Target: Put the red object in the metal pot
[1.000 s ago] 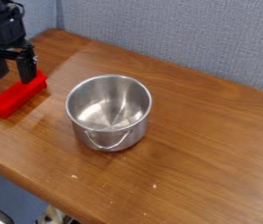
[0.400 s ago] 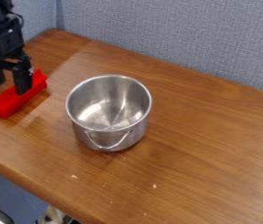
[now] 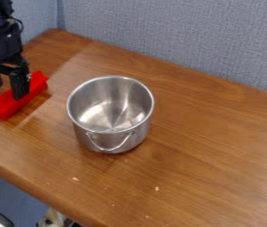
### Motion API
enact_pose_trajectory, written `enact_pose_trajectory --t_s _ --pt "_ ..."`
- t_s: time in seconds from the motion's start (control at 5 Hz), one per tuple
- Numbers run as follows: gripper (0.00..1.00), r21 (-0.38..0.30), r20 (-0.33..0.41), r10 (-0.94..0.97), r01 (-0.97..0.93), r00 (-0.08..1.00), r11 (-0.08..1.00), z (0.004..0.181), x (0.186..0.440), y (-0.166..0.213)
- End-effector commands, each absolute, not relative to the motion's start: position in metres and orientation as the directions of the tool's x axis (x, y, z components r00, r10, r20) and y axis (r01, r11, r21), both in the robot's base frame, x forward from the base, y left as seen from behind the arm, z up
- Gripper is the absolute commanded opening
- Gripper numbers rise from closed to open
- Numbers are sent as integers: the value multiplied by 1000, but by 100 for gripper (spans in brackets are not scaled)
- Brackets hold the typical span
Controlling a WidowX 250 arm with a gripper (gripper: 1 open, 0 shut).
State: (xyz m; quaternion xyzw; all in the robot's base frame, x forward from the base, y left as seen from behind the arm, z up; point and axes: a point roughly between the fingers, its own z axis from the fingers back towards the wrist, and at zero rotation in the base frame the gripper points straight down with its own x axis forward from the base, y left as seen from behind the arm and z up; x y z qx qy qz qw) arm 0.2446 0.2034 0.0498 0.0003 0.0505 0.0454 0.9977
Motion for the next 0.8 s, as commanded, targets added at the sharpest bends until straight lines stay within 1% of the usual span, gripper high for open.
enact_pose_trajectory --t_s 0.0,0.6 --pt "100 57 -50 74 -71 996 996 70 250 205" --pt "100 56 -82 53 -49 995 997 62 250 203"
